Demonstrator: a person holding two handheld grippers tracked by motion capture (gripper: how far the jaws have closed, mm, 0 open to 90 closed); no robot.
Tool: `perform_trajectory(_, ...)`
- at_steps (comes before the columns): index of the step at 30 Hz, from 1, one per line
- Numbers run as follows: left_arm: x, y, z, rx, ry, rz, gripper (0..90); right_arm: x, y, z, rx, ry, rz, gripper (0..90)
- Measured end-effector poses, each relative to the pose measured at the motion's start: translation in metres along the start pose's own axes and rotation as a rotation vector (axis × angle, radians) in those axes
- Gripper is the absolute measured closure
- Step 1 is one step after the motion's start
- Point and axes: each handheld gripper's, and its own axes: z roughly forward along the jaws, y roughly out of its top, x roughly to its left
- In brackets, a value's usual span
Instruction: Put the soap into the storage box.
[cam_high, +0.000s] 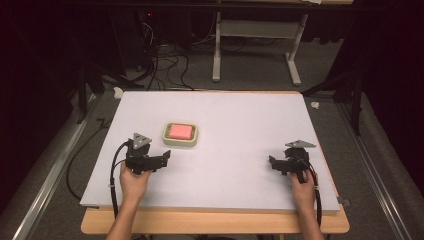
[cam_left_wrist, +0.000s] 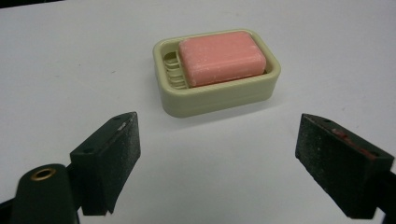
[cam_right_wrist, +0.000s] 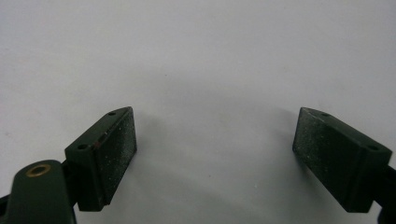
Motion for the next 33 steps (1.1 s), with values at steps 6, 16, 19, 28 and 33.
perform_trajectory(6, 0.002, -0.004, 0.001, 0.007, 0.002, -0.009, 14.8, 0.000, 0.000, 0.000, 0.000, 0.000, 0.000, 14.1)
perform_trajectory(16, 0.004, -0.011, 0.004, 0.021, 0.010, -0.013, 14.7, 0.000, 0.000, 0.000, 0.000, 0.000, 0.000, 14.1)
perform_trajectory(19, 0.005, -0.012, 0.004, 0.027, 0.009, -0.016, 14.7, 0.000, 0.000, 0.000, 0.000, 0.000, 0.001, 14.1)
perform_trajectory(28, 0.006, -0.018, 0.007, 0.046, 0.017, -0.020, 14.6, 0.000, 0.000, 0.000, 0.001, 0.000, 0.001, 14.1)
perform_trajectory(33, 0.006, -0.018, 0.009, 0.053, 0.020, -0.015, 14.6, 0.000, 0.000, 0.000, 0.000, 0.000, -0.001, 14.1)
